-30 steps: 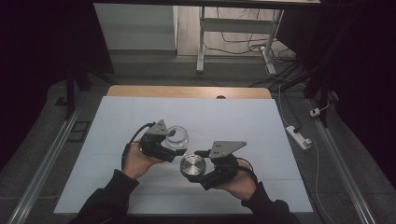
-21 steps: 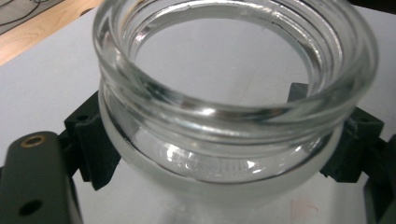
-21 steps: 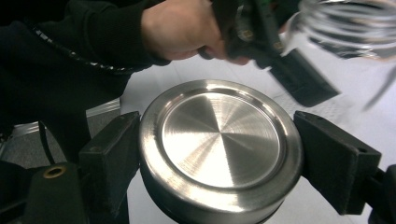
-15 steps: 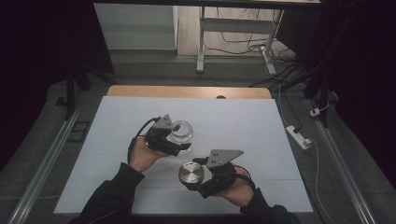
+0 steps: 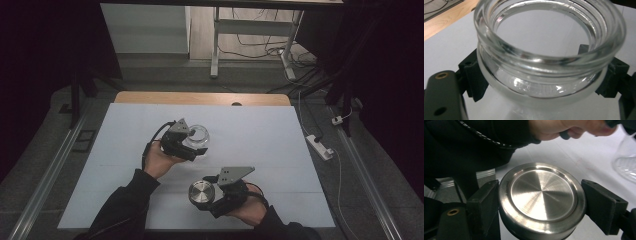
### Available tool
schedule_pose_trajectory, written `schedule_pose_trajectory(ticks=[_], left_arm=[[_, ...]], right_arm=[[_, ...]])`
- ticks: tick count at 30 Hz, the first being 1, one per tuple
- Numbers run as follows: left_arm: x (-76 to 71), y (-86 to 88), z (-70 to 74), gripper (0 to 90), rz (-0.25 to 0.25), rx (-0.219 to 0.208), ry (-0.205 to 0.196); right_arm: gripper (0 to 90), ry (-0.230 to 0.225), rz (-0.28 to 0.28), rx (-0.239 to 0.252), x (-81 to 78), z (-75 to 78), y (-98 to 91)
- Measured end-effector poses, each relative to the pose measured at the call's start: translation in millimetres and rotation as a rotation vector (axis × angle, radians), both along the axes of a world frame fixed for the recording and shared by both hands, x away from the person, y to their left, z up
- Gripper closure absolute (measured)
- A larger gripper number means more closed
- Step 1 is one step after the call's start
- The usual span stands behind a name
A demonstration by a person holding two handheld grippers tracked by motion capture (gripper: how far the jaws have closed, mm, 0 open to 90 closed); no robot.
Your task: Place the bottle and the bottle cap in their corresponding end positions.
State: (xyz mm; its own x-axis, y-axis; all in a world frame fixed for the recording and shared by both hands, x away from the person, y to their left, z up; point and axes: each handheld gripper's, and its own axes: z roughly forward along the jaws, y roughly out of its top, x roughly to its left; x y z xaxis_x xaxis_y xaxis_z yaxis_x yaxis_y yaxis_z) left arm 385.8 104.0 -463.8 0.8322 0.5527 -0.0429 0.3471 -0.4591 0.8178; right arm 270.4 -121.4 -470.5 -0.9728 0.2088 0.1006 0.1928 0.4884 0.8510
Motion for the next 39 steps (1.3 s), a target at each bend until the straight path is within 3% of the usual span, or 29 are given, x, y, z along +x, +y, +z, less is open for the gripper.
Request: schedule_pose_trajectory(ticks=[19,39], left_arm=[[26.6,-12.0,-18.0,15.9,0.022,0.01,-0.002],[48.4,-4.1,-39.7,16.0,0.079,0.012,0.008]], right_arm=[[18.0,-0.007,-0.043,-0.014,17.4,-28.0,8.1],[18.0,0.002,-0.093,-0.068,36.8,-60.2,22.2]])
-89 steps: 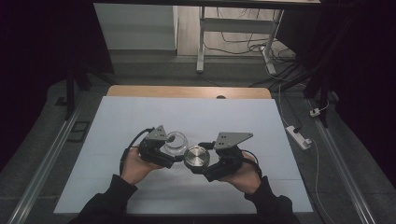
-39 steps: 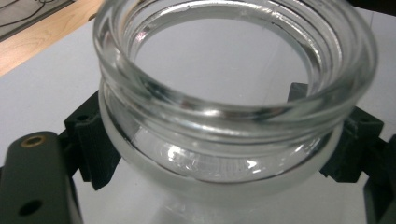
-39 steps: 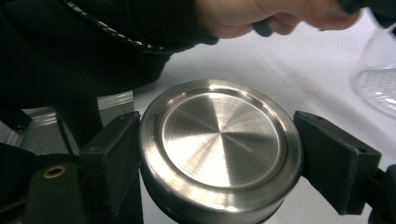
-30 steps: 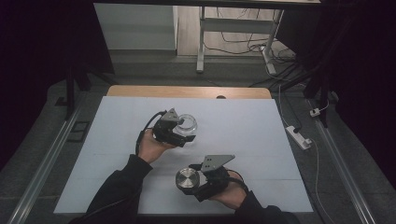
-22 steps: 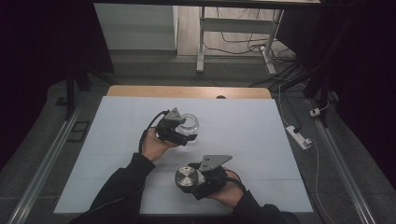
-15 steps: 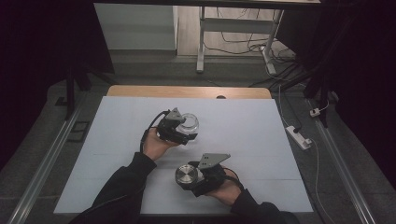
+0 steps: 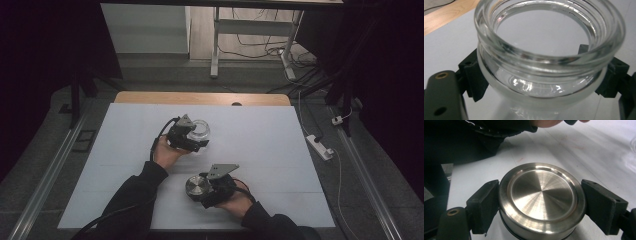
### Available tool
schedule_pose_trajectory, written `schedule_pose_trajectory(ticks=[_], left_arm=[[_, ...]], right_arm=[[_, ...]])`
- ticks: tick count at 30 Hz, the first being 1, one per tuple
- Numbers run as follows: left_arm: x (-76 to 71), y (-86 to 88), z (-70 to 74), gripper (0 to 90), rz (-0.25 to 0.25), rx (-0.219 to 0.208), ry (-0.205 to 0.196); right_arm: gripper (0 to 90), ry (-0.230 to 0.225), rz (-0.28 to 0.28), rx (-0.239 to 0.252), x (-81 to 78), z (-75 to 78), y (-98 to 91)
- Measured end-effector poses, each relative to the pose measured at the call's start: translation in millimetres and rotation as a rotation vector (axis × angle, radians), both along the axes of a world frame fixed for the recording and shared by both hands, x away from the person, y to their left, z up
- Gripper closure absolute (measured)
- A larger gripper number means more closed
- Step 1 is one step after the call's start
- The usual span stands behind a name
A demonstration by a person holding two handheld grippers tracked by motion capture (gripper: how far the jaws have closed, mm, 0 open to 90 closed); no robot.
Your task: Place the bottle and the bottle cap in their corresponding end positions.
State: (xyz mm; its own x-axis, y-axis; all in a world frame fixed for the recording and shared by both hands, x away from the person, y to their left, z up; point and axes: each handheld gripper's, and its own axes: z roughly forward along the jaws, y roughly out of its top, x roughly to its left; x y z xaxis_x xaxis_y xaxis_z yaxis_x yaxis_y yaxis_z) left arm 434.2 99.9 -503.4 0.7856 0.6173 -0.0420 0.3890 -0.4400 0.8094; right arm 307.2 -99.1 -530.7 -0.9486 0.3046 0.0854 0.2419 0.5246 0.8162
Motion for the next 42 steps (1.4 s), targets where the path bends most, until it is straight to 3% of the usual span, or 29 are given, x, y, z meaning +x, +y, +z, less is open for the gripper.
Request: schedule_pose_trajectory(ticks=[20,29,42], left_arm=[[6.9,-2.5,-13.2,15.9,0.009,0.011,0.02],[7.2,-3.6,-15.4,15.8,0.009,0.015,0.017],[6.6,-2.8,-14.6,15.2,0.001,0.04,0.019]], right_arm=[[17.8,0.053,-0.077,-0.051,11.9,-7.1,2.2],[17.7,0.017,-0.09,-0.11,12.3,-8.3,5.9],[15.0,0.002,-0.1,-0.14,11.6,-9.0,8.3]])
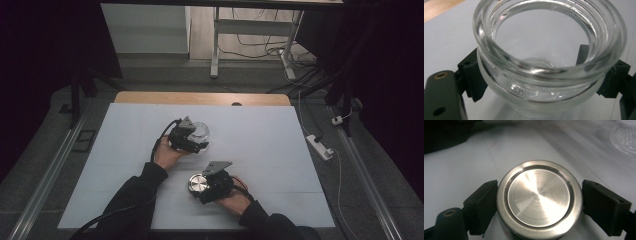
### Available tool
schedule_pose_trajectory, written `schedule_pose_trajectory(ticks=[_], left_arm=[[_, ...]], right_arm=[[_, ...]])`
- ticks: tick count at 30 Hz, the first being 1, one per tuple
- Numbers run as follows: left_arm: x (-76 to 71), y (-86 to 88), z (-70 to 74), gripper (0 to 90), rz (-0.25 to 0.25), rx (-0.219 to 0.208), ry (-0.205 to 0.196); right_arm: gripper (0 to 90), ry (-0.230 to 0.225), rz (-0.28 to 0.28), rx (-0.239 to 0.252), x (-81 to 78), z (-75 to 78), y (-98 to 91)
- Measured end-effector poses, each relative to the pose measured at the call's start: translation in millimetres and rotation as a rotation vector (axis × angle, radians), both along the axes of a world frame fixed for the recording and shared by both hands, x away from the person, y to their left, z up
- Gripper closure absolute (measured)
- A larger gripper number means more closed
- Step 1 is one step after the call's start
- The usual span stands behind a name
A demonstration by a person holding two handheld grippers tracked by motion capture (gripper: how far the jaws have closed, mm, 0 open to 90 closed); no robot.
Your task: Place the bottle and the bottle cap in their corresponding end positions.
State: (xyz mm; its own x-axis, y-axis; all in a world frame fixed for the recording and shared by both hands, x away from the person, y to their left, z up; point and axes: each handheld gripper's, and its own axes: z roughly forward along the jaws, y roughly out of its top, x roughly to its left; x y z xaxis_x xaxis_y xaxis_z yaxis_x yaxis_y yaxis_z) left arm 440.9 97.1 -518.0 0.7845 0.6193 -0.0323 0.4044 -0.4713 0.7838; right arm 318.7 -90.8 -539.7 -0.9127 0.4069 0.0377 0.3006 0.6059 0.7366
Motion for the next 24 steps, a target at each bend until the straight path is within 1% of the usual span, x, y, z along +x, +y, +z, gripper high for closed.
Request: schedule_pose_trajectory(ticks=[9,11,16,18,24], left_arm=[[-1.1,-0.3,2.1,13.0,0.02,0.016,0.014],[-1.6,-0.1,2.3,11.3,0.017,0.013,0.023],[-3.7,2.1,4.4,6.7,0.018,0.016,0.018],[-4.0,3.3,5.5,5.4,0.01,0.009,0.026],[-7.2,4.6,7.0,2.2,-0.002,0.011,0.034]], right_arm=[[11.8,0.008,-0.008,0.005,0.2,0.5,-0.9],[11.1,0.007,-0.003,0.005,-0.2,0.8,-0.8],[10.1,-0.004,0.004,0.013,-1.5,3.3,-1.0],[10.1,0.003,0.006,0.021,-1.4,4.3,-1.5],[8.6,0.016,0.005,0.029,-1.8,6.6,-2.9]])
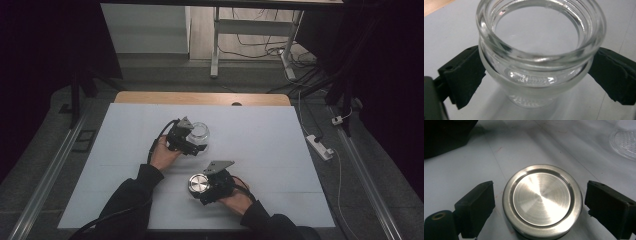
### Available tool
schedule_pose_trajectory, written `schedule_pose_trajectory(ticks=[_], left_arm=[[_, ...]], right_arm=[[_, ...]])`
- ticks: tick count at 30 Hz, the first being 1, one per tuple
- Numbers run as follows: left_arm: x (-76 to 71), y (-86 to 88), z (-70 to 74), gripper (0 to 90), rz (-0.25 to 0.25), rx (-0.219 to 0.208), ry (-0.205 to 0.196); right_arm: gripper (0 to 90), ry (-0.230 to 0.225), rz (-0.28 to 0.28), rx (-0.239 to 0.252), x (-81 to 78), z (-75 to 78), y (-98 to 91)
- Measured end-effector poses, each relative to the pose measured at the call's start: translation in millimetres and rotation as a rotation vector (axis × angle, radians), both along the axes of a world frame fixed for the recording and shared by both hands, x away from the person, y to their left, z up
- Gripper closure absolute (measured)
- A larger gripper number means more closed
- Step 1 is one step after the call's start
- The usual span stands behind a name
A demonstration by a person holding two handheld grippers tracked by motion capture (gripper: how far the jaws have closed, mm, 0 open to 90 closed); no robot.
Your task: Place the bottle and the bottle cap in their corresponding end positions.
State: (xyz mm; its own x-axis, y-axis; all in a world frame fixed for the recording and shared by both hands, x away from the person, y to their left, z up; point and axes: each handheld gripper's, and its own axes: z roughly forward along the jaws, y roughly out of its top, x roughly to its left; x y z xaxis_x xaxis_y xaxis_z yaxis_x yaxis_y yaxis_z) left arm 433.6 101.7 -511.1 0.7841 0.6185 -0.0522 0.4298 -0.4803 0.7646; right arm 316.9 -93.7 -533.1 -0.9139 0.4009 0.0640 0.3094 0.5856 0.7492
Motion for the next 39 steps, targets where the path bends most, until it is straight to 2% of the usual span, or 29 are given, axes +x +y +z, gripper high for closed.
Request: schedule_pose_trajectory(ticks=[3,8,15,23,29,39], left_arm=[[-2.6,1.4,1.8,0.7,-0.001,0.003,-0.003],[-8.6,5.5,4.6,0.0,0.002,-0.018,0.007],[-17.3,10.1,5.5,0.0,-0.003,-0.019,0.021],[-28.0,16.7,5.9,0.0,-0.002,-0.031,0.03],[-37.3,21.1,7.7,0.0,-0.007,-0.032,0.031],[-55.2,20.8,11.5,0.0,-0.031,-0.048,0.051]], right_arm=[[7.2,0.01,-0.001,0.013,-0.5,2.5,-1.3],[3.1,0.022,-0.005,0.028,-1.8,5.9,-3.9],[1.8,0.008,0.001,0.045,-3.3,9.1,-6.2],[0.4,0.014,-0.001,0.056,-4.0,11.3,-10.1],[0.0,0.041,0.005,0.072,-3.8,12.9,-12.7],[0.0,0.005,-0.004,0.072,-4.8,16.9,-18.7]])
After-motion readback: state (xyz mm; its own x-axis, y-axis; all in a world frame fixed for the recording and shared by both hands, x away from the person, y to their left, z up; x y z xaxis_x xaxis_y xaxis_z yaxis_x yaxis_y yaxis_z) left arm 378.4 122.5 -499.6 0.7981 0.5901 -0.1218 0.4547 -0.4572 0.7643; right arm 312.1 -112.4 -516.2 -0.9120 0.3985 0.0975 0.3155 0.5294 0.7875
